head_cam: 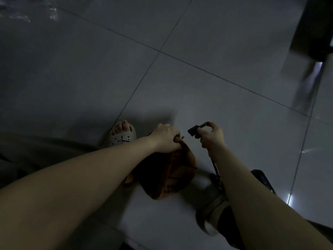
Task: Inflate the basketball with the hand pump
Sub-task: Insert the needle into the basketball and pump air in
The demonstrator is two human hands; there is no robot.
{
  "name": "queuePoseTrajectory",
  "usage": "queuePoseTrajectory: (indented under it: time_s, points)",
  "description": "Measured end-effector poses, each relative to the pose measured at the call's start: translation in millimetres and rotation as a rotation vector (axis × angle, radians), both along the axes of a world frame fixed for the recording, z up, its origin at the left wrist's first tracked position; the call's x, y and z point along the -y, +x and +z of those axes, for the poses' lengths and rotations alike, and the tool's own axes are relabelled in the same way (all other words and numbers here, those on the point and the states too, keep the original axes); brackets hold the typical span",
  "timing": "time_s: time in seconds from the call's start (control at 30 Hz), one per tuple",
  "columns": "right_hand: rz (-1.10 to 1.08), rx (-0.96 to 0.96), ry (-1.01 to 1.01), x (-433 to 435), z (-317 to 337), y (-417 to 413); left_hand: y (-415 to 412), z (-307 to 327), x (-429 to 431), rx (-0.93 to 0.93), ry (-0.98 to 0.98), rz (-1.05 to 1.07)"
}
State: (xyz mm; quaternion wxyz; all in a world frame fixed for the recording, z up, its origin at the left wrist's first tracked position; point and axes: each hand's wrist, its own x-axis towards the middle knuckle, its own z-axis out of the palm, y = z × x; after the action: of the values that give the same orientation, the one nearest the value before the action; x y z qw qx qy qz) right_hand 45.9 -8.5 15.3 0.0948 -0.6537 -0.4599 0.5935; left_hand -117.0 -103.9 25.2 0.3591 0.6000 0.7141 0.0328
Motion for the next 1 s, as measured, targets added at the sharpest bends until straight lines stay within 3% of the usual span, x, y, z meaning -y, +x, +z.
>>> queuePoseTrajectory:
  time_s: [0.13, 0.43, 1.0]
  points:
    - [-0.032, -0.071, -0.158, -5.8, -0.5, -0.4, 2.8, 1.6, 3.3, 0.015, 0.048, -0.036]
    - [0.057, -0.041, -0.408, -1.4, 0.4, 5.0, 5.2, 3.6, 0.1, 0.063, 0.024, -0.017]
    - [0.325, -0.040, -0.152, -9.5, 9.2, 17.2, 12.6, 0.2, -3.7, 0.078, 0.004, -0.103]
